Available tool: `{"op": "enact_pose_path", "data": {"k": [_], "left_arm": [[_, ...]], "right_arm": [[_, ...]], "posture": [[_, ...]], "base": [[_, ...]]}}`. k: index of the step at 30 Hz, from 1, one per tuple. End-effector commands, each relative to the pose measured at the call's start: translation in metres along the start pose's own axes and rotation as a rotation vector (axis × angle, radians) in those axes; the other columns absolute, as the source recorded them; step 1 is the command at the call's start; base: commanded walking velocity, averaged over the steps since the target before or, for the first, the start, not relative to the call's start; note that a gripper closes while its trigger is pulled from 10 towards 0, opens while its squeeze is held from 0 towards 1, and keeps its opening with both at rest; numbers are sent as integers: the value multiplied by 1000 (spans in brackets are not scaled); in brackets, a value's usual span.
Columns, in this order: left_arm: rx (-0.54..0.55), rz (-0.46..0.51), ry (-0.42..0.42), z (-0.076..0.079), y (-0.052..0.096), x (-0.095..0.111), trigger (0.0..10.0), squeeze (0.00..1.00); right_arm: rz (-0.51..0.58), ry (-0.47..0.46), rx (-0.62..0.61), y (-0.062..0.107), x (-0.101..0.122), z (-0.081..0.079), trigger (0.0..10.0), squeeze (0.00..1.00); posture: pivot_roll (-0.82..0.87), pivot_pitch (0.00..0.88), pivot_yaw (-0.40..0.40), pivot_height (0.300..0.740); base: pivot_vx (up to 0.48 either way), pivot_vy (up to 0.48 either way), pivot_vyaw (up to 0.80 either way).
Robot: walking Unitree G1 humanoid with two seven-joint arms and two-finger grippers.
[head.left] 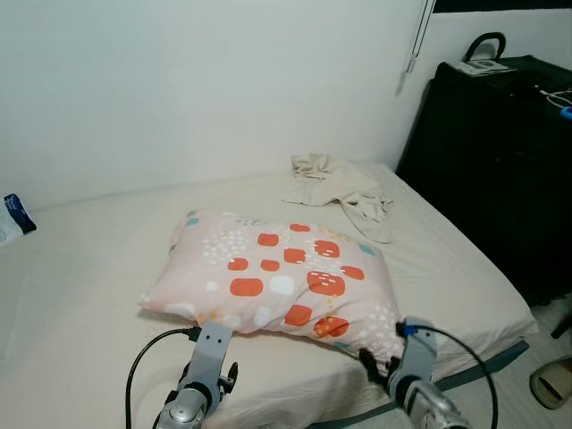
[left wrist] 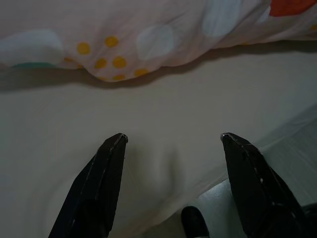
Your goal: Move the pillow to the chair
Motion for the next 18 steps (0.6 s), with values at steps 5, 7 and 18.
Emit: {"op": "enact_pose_path", "data": {"k": [5,7,18], "left_arm": [[18,35,13,-5,-4,12,10000,0],[22,61,22,-7,-7,21,10000,0],[14,101,36,-8,-10,32,10000,0]], "right_arm": [[49,-29,25,-3,17,-3,10000,0],[80,-39,44,-5,28,-6,10000,0],[107,-106,81,-5,35,-6,10000,0]], "posture": [[7,11,-2,695],[8,11,0,685],[10,17,8,640]], "base": [[0,0,0],[0,0,0],[0,0,0]]}}
Point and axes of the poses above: a point about 5 cm out from each wrist's last joint towards the gripper, its own y axis pointing back from the gripper into the wrist, its own x axis along the axis of the wrist's last joint, z = x × y, the point moved 2 cm from there along -y, pointing out of the wrist towards the gripper, and after that the axes turned 5 degrees about -y, right-handed, at the moved point
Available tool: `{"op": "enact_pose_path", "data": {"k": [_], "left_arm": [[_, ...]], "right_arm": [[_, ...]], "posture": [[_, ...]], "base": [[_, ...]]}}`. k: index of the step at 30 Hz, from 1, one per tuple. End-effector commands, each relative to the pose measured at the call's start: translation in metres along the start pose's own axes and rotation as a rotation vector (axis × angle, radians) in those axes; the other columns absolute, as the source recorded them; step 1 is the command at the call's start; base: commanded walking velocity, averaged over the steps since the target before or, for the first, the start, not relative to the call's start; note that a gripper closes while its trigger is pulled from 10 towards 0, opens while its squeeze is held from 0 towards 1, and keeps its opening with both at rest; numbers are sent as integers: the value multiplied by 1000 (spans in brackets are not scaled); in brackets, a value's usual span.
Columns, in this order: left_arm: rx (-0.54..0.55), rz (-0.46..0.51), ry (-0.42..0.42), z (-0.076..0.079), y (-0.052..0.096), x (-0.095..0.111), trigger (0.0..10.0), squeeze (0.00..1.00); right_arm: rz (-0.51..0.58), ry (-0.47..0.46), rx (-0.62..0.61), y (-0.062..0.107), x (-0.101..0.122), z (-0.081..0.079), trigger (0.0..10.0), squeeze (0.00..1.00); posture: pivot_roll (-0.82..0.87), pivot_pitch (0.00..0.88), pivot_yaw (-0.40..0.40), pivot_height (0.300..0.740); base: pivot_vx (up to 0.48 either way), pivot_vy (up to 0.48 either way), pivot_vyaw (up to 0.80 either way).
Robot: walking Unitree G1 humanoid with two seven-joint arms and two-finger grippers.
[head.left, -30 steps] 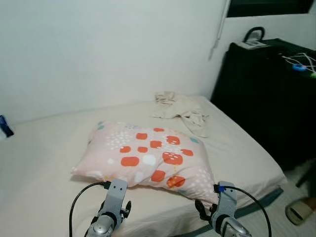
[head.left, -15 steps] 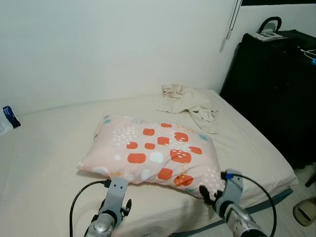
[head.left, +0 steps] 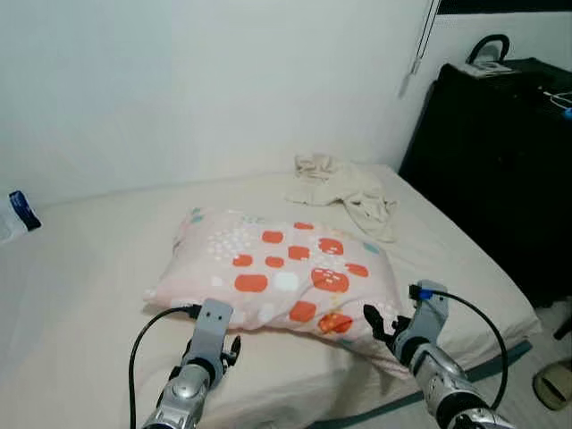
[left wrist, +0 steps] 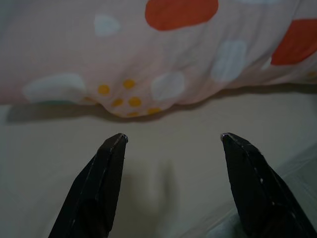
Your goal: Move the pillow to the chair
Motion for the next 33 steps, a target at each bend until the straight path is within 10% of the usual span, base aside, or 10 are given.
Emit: {"op": "enact_pose_path", "data": {"k": [1,16,29,33], "left_arm": [[-3,-6,10,0,1,-3,10000,0],[-11,15,30,-5,0,3,10000,0],[-36,25,12,-9,9,-5,10000,0],[-35,29,8,-13,12,-7,10000,0]], "right_arm": [[-7,-53,-11,2,-5,4,10000,0],[140,-260,-21,7,23,22,10000,0],[443,-851,122,19,50,38,10000,0],[451,-896,216,17,53,28,10000,0]], "posture": [[10,18,8,635],[7,26,22,580],[61,84,66,555],[74,97,71,555]], "base": [[0,0,0],[0,0,0],[0,0,0],[0,0,0]]}}
Point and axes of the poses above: a point about 5 cm out from each wrist's last joint towards the gripper, its own y axis pointing back from the gripper into the wrist, its own x axis along the axis of the wrist's last joint, z = x × y, the point moved 2 cm from there along -y, pointing out of the wrist towards the gripper, and after that the axes turned 5 degrees about -y, right-handed, at the moved point
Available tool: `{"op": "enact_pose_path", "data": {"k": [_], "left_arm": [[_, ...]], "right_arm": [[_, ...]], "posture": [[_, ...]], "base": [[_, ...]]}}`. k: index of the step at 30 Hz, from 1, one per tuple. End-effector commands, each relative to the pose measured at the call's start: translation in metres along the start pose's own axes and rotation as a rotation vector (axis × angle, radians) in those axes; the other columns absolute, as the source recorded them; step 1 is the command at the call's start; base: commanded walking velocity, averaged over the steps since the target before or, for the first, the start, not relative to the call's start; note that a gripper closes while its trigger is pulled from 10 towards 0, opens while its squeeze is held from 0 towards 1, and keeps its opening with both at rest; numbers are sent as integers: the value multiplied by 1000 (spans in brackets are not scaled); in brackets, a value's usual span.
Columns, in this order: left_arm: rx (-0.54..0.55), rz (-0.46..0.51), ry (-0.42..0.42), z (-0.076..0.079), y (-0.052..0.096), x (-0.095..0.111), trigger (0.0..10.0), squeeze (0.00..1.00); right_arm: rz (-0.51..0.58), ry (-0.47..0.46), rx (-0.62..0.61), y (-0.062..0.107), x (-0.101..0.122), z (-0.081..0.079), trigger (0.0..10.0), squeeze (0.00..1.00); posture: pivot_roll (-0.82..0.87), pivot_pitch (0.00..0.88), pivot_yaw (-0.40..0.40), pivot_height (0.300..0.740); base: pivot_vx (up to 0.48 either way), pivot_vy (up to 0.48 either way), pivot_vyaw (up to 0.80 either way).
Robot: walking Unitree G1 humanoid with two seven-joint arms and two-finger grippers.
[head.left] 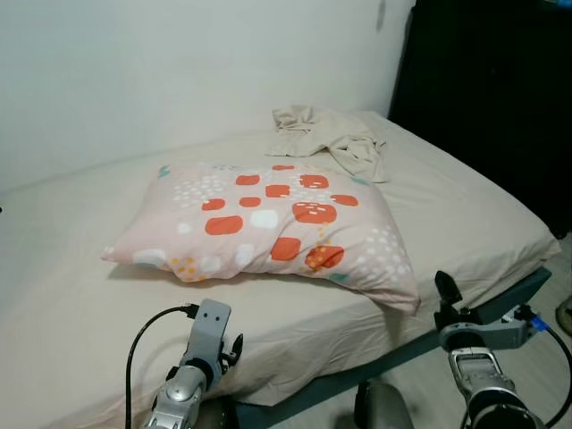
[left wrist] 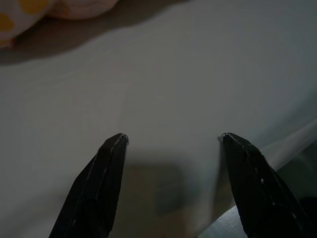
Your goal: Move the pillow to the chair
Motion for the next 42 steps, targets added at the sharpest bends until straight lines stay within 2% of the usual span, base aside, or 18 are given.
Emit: {"op": "enact_pose_path", "data": {"k": [1,2,6,8,12,15,23,25,30,33,35,39,42], "left_arm": [[10,-31,-2,-7,5,-9,10000,0],[17,-31,-3,-10,8,-10,10000,0],[22,-30,-9,-14,13,-12,10000,0],[24,-32,-13,-15,18,-14,10000,0],[27,-30,-13,-17,22,-14,10000,0],[24,-32,-17,-18,31,-15,10000,0],[12,-23,-20,-17,43,-10,10000,0],[6,-22,-24,-18,48,-9,10000,0],[-2,-37,-34,-19,62,-8,10000,0],[-4,-50,-36,-20,67,-10,10000,0],[-3,-65,-36,-21,70,-10,10000,0],[-4,-71,-34,-21,71,-9,10000,0],[-12,-72,-27,-17,68,-5,10000,0]], "right_arm": [[-21,-54,34,-1,-11,-3,10000,0],[-18,-92,45,-3,-13,-5,10000,0],[5,-120,-8,-2,-14,0,10000,0],[31,-111,-91,2,-11,9,10000,0],[39,-68,-148,6,-8,17,10000,0],[-42,34,-138,8,-17,18,10000,0],[-123,55,-106,8,-35,16,10000,0],[-185,76,-105,10,-49,17,10000,0],[-263,98,-79,14,-71,17,10000,0],[-281,142,-79,13,-75,15,10000,0],[-330,191,-38,8,-83,6,10000,0],[-339,226,0,3,-83,-1,10000,0],[-312,274,125,-11,-75,-24,10000,0]], "posture": [[86,110,77,555],[95,118,80,555],[114,140,83,555],[129,154,84,555],[137,164,87,555],[151,204,103,555],[161,253,123,555],[174,284,135,555],[185,315,147,555],[190,325,150,555],[188,329,150,546],[183,328,149,536],[168,327,143,516]], "base": [[0,0,0],[0,0,0],[0,0,0],[0,0,0],[0,0,0],[0,0,0],[0,0,0],[0,0,0],[0,0,0],[0,0,0],[0,0,0],[0,0,0],[0,0,0]]}}
Point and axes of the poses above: a point about 5 cm out from each wrist's last joint towards the gripper, its own y axis pointing back from the gripper into the wrist, its own x axis along the axis of the wrist's last joint, z = x × y, the point moved 2 cm from there along -y, pointing out of the wrist towards the gripper, and after that the axes turned 5 degrees about -y, right-handed, at the moved point
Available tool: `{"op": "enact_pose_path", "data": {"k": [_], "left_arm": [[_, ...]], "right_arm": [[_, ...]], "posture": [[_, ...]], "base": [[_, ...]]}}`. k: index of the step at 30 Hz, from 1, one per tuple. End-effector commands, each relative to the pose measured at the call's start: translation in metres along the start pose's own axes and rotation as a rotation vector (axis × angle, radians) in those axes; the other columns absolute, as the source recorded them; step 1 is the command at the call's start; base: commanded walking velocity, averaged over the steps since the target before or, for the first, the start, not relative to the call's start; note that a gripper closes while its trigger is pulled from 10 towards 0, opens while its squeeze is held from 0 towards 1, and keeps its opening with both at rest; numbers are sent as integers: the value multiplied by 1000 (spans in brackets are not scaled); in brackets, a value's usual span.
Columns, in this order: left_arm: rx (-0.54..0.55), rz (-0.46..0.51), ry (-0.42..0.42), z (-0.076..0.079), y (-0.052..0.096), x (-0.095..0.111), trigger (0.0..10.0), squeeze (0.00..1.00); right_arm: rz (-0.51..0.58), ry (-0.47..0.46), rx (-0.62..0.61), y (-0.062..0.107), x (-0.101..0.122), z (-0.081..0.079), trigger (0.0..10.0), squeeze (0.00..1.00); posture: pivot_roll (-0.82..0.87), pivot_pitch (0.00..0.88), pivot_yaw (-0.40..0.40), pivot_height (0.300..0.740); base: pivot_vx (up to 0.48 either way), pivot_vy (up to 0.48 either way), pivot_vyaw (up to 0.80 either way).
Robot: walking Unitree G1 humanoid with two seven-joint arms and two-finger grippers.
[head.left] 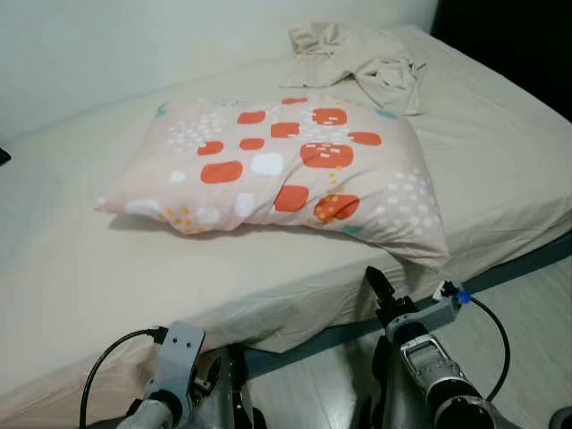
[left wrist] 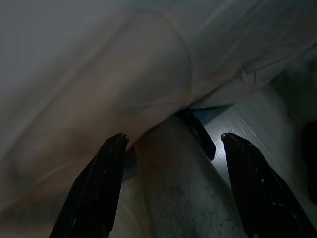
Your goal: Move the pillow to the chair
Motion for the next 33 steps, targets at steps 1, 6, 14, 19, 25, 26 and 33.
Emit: {"op": "enact_pose_path", "data": {"k": [1,6,14,19,25,26,33], "left_arm": [[-6,-46,7,0,4,-9,10000,0],[-10,-51,11,3,3,-9,10000,0],[-17,-58,21,8,-2,-9,10000,0],[-21,-57,24,10,-5,-7,10000,0],[-28,-57,28,12,-7,-7,10000,0],[-30,-57,28,12,-8,-7,10000,0],[-30,-52,27,11,-9,-6,10000,0]], "right_arm": [[5,37,72,-6,5,-12,10000,0],[-17,71,222,-12,8,-34,10000,0],[-494,248,528,10,-49,-67,10000,0],[-639,303,593,28,-67,-69,10000,0],[-287,289,669,16,-15,-95,10000,0],[-213,270,638,13,-2,-97,10000,0],[165,207,293,-1,64,-67,10000,0]], "posture": [[167,326,142,511],[155,319,135,496],[136,302,118,496],[125,292,114,496],[121,280,115,496],[122,276,114,496],[123,278,121,496]], "base": [[0,0,0],[0,0,0],[0,0,0],[0,0,0],[0,0,0],[0,0,0],[0,0,0]]}}
Point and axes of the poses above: a point about 5 cm out from each wrist's last joint towards the gripper, its own y axis pointing back from the gripper into the wrist, its own x axis along the axis of the wrist's last joint, z = x × y, the point moved 2 cm from there along -y, pointing out of the wrist towards the gripper, and after that the axes turned 5 degrees about -y, right-handed, at the moved point
